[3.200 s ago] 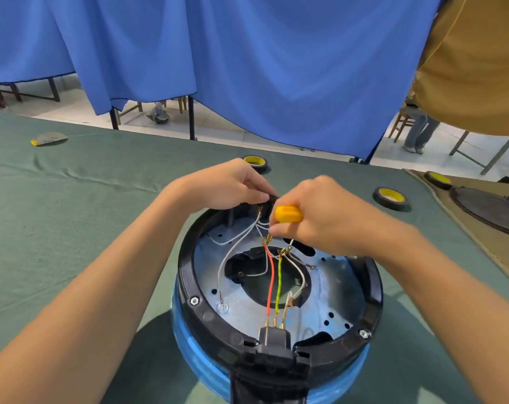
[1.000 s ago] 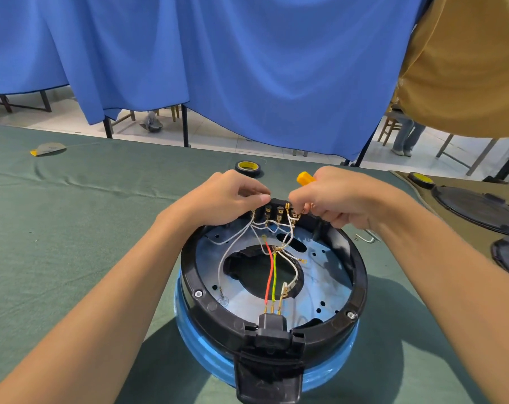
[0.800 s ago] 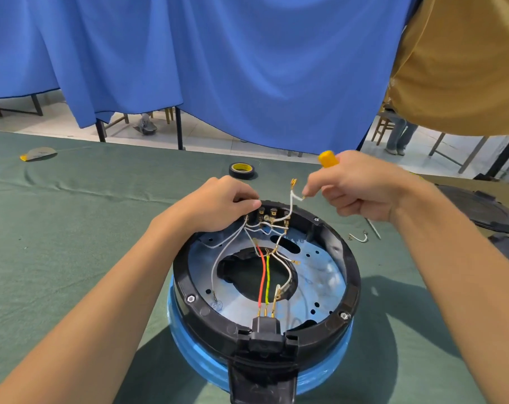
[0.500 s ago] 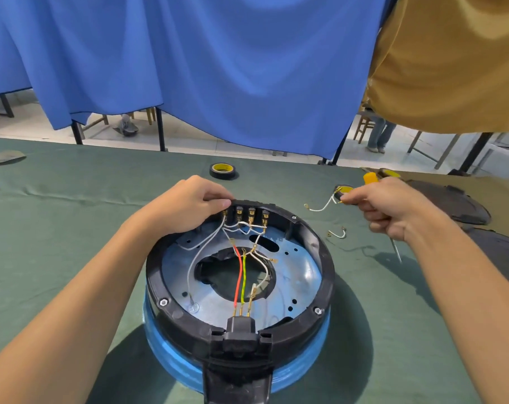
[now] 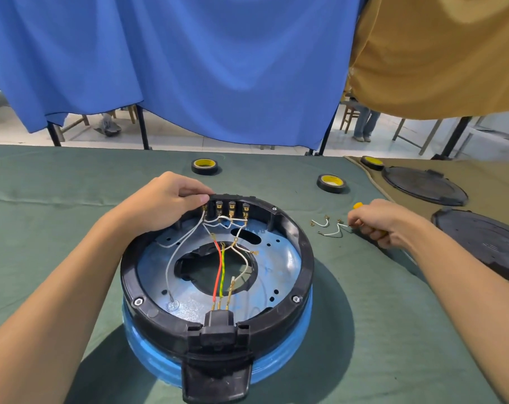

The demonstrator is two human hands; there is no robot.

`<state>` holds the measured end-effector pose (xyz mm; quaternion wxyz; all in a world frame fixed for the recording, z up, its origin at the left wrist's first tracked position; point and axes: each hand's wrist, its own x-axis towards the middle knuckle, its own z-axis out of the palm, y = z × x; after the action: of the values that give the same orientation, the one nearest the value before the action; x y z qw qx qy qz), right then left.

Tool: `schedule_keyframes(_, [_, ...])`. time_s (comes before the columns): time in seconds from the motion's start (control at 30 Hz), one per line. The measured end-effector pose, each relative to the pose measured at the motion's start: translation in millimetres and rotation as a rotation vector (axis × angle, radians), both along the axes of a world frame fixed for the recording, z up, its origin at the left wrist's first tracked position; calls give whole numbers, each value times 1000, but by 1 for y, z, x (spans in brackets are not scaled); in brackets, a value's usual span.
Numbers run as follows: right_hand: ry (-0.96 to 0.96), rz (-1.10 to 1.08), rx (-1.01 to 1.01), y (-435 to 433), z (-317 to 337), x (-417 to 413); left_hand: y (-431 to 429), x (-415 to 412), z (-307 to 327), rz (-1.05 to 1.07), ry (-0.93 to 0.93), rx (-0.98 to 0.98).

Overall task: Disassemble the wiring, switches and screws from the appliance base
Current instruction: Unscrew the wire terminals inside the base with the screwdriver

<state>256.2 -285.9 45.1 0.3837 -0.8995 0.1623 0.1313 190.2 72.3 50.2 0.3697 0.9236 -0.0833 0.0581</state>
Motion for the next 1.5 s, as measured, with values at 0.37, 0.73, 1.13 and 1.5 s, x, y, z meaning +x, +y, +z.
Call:
schedule_keyframes(0.37, [-162, -29, -186, 15, -12, 11, 1, 1, -1, -9, 17, -50])
schedule_keyframes(0.73, [-366, 54, -45, 44, 28, -7, 4, -2, 1, -8, 95, -120])
schedule_keyframes(1.13, [-626, 233, 945, 137, 75, -58, 14, -2, -6, -73, 133, -287])
schedule_keyframes(1.5, [-709, 269, 661, 171, 34, -48, 13, 3, -13, -42, 127, -357])
